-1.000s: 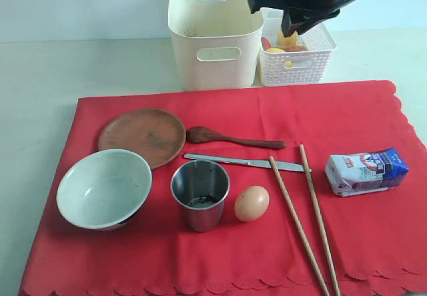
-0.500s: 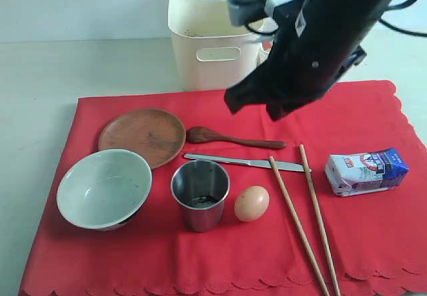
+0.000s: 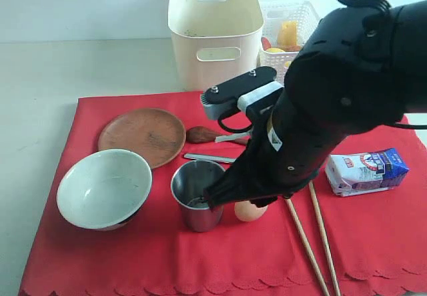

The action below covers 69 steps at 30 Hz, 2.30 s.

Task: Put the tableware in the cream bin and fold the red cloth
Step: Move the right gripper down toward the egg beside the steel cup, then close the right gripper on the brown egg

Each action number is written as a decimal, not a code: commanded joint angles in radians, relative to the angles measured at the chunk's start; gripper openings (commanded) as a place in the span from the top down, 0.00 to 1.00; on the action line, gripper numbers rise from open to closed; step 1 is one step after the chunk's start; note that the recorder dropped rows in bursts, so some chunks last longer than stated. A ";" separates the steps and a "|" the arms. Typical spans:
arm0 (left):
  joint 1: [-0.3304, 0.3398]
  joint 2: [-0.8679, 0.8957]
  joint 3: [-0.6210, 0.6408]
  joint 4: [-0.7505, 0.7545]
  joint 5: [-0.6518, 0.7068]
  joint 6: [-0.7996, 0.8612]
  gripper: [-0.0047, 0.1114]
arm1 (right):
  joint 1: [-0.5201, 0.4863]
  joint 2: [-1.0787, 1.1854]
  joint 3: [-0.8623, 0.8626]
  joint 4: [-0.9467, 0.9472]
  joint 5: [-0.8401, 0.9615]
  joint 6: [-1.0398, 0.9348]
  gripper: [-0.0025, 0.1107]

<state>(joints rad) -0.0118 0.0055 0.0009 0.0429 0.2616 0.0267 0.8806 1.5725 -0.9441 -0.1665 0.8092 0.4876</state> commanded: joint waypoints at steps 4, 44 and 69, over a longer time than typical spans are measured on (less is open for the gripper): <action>0.001 -0.006 -0.001 -0.006 -0.002 -0.004 0.94 | 0.014 0.000 0.009 -0.046 -0.108 0.013 0.36; 0.001 -0.006 -0.001 -0.006 -0.002 -0.004 0.94 | 0.014 0.185 0.009 -0.131 -0.129 0.011 0.32; 0.001 -0.006 -0.001 -0.006 -0.002 -0.004 0.94 | 0.014 0.154 0.009 -0.319 -0.049 0.219 0.98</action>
<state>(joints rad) -0.0118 0.0055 0.0009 0.0429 0.2616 0.0267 0.8913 1.7761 -0.9355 -0.4080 0.7189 0.6352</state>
